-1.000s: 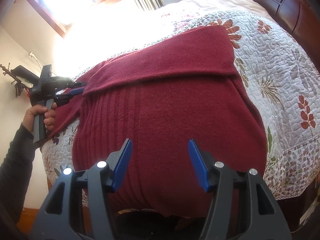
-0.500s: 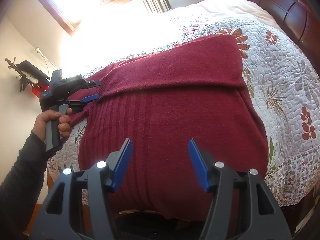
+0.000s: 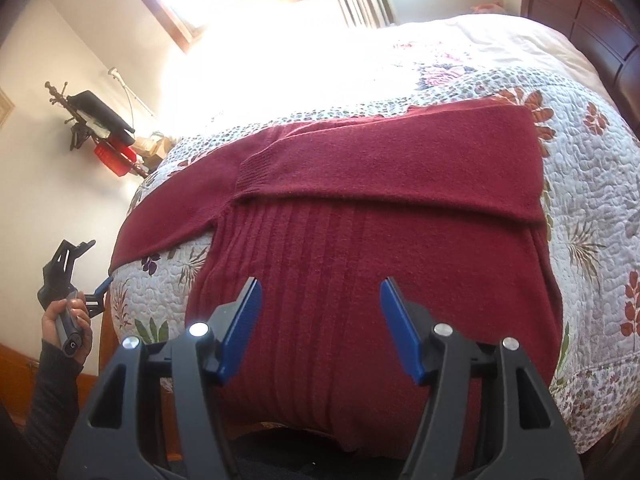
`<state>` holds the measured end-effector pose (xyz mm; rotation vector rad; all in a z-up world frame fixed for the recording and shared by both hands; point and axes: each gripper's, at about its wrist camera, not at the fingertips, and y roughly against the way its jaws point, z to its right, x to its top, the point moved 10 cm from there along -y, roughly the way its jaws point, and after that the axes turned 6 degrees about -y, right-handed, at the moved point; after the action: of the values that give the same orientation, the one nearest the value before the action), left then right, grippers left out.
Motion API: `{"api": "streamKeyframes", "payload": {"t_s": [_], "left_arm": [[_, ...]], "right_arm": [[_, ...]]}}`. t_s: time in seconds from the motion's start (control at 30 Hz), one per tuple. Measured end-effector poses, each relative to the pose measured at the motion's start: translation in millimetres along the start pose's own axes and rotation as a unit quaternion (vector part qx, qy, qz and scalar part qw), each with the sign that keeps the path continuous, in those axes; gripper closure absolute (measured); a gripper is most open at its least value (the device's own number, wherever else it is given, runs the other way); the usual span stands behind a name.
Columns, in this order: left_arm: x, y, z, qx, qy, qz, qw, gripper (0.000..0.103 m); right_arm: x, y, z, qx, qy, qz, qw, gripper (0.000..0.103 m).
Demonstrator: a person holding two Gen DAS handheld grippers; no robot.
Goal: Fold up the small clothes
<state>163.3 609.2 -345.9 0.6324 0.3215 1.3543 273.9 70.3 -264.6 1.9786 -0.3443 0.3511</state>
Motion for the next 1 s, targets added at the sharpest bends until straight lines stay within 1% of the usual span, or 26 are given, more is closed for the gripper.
{"api": "streamKeyframes", "payload": {"t_s": [0.07,0.17,0.23,0.3,0.37,0.4,0.43,0.47,0.5,0.6,0.63,0.7,0.73,0.8,0.83,0.9,0.93,1.0], "left_arm": [[23,8,-24,-0.001,0.044,0.027,0.9986,0.019],[50,1,-48,0.001,0.079,0.039,0.9961,0.019],[62,-10,-56,0.008,0.086,0.039,0.9954,0.019],[77,-17,-57,0.012,0.078,0.047,0.9958,0.021],[85,-23,-61,0.031,0.078,0.054,0.995,0.035],[87,-27,-65,0.041,0.085,0.048,0.9944,0.056],[86,-31,-69,0.052,0.093,0.041,0.9934,0.072],[90,-33,-74,0.06,0.098,0.038,0.9927,0.081],[94,-32,-79,0.065,0.096,0.037,0.9926,0.093],[95,-25,-66,0.068,0.072,0.051,0.9938,0.095],[98,-17,-54,0.06,0.056,0.059,0.9948,0.096],[97,-1,-7,0.038,0.003,0.071,0.9968,0.096],[96,5,23,0.024,-0.032,0.074,0.9965,0.096],[85,15,90,-0.011,-0.103,0.074,0.9919,0.096],[76,18,126,-0.028,-0.141,0.072,0.987,0.096],[48,21,196,-0.057,-0.222,0.065,0.9712,0.096],[28,19,229,-0.071,-0.261,0.058,0.9609,0.096],[-18,8,285,-0.087,-0.337,0.039,0.9365,0.096]], "right_arm": [[-1,-3,-12,0.005,0.016,-0.006,1.0,0.041],[-2,-5,-26,0.008,0.034,-0.012,0.999,0.041],[-2,-5,-30,0.007,0.039,-0.013,0.999,0.041],[-1,-3,-29,0.003,0.038,-0.011,0.999,0.041],[-1,0,-24,-0.003,0.029,-0.008,1.0,0.04],[-1,1,-20,-0.005,0.023,-0.007,1.0,0.04],[-1,2,-16,-0.008,0.017,-0.006,1.0,0.04],[-1,4,-12,-0.011,0.012,-0.004,1.0,0.04],[0,5,-7,-0.013,0.006,-0.002,1.0,0.04],[0,10,3,-0.018,-0.007,0.003,1.0,0.04],[1,12,6,-0.019,-0.01,0.007,1.0,0.04],[3,17,10,-0.02,-0.017,0.014,1.0,0.04],[3,19,13,-0.019,-0.021,0.016,0.999,0.04],[3,21,19,-0.018,-0.028,0.019,0.999,0.04],[3,22,22,-0.017,-0.03,0.02,0.999,0.04],[3,23,27,-0.015,-0.035,0.021,0.999,0.04],[2,24,30,-0.014,-0.038,0.021,0.999,0.04],[1,26,35,-0.01,-0.047,0.024,0.999,0.04]]}}
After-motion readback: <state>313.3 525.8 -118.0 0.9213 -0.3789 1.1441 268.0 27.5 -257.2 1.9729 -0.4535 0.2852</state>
